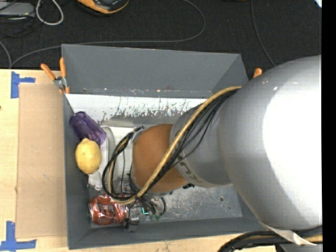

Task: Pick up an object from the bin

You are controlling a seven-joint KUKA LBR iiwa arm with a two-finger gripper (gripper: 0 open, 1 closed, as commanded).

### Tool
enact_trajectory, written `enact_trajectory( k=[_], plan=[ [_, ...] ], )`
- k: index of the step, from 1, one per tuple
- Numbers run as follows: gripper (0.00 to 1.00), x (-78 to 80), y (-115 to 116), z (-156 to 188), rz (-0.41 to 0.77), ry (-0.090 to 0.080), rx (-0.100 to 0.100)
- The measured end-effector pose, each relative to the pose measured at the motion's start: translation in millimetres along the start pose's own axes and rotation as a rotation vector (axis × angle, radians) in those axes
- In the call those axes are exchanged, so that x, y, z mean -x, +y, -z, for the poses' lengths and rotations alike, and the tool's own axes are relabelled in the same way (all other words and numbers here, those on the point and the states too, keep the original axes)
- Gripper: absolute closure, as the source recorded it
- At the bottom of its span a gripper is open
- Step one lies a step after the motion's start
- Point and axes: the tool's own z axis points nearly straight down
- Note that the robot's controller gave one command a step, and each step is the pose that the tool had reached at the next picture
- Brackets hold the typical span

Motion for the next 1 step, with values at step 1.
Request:
enact_trajectory(
  k=[1],
  plan=[
    [1.00,-2.0,-1.3,-1.2,-0.002,0.008,-0.002]
  ],
)
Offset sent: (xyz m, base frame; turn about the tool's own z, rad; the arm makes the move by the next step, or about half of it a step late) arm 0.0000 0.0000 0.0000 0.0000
